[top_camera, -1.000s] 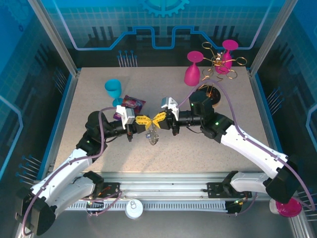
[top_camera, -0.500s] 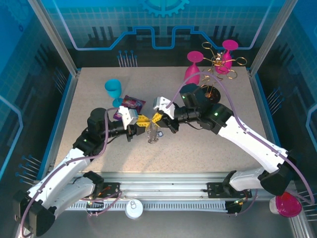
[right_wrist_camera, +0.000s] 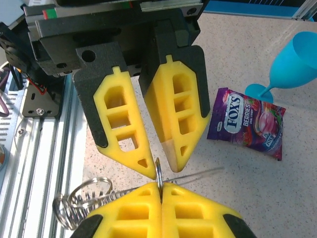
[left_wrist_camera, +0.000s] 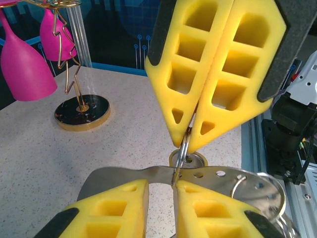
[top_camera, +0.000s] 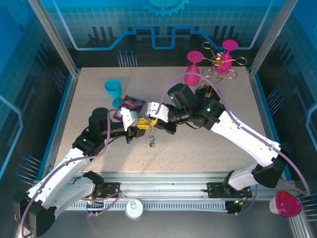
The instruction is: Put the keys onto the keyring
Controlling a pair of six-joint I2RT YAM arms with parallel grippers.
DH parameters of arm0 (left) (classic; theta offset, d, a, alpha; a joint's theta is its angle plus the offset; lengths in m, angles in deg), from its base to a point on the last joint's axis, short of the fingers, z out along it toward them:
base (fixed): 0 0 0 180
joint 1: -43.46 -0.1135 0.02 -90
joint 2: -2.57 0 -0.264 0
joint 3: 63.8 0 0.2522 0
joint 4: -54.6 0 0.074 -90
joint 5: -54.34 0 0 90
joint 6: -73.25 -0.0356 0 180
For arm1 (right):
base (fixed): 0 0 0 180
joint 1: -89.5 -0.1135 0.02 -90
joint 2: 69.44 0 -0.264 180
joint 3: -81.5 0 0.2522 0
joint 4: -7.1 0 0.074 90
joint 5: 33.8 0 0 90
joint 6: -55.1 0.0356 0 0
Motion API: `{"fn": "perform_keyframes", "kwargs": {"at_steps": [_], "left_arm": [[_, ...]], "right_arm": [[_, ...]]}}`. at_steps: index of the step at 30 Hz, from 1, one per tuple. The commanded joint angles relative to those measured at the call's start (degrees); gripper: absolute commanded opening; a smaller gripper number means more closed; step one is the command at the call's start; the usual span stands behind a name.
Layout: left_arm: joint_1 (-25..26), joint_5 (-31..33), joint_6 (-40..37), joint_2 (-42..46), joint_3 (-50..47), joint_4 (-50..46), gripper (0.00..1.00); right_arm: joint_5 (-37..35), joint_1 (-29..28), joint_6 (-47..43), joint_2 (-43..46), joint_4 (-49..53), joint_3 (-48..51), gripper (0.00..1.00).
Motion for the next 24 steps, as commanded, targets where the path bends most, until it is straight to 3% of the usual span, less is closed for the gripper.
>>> {"fn": "perform_keyframes", "kwargs": {"at_steps": [1,10,24], "left_arm": [[0.28,-2.95,-0.97,0.84,1.84,1.14,0.22],[0.28,-2.91,-3.41,0.92,2.22,-1.46,0.26],[0.28,-3.88,-2.94,-0.28,2.66,0.19,0.09]], "right_arm": [[-1.91,-1.07,-1.47,-1.06,2.28,-1.85,0.00],[-1.95,-0.89,-0.53,0.32,-0.05,-0.42,0.00],[1.53,-2.76,-0.70,-0.95,-2.49,-0.39,0.00]]}}
